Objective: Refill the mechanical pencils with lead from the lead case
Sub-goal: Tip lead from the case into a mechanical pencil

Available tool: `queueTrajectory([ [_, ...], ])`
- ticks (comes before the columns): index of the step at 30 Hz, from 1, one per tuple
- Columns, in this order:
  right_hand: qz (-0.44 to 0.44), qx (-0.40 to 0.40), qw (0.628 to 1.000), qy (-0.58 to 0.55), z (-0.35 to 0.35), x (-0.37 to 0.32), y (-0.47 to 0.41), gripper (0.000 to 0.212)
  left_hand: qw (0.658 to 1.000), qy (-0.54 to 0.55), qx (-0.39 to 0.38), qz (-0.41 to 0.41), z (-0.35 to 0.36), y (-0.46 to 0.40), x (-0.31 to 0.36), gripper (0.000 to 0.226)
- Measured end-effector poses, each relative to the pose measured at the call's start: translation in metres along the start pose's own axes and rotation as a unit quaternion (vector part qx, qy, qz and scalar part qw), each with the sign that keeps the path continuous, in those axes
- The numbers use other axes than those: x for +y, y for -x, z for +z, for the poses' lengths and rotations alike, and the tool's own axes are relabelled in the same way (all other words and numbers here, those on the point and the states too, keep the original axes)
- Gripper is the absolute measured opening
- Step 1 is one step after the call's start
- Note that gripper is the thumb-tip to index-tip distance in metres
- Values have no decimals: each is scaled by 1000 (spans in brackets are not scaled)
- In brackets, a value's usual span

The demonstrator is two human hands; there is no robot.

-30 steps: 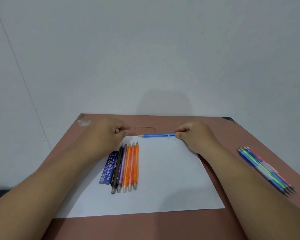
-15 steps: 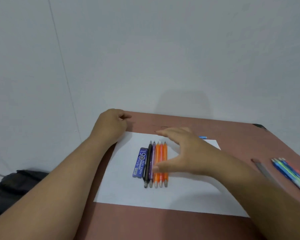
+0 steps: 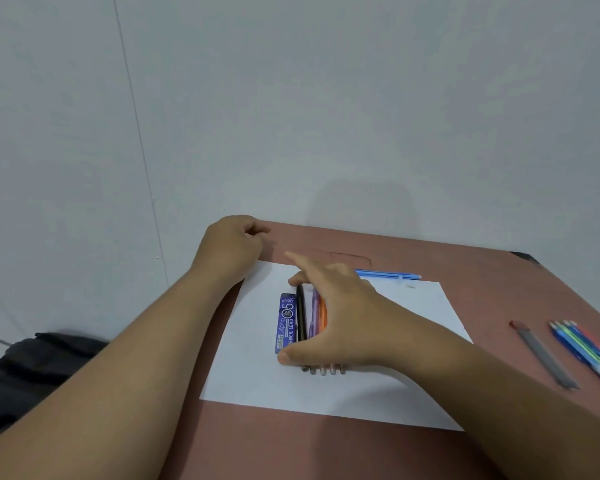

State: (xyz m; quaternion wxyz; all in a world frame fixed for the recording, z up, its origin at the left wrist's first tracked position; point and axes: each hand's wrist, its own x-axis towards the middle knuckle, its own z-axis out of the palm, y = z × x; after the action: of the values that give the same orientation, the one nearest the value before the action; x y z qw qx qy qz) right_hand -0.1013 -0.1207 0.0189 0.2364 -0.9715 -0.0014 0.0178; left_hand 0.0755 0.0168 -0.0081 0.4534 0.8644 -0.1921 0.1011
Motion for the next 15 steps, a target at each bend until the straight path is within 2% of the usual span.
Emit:
queueTrajectory([
  [9,-18,9,999,37,-1,-2,-2,105,1000,13,-3,-9,0,0,1,23],
  [15,-27,60,998,-1,-6,1,1,113,1000,2,12,1,1,1,2,21],
])
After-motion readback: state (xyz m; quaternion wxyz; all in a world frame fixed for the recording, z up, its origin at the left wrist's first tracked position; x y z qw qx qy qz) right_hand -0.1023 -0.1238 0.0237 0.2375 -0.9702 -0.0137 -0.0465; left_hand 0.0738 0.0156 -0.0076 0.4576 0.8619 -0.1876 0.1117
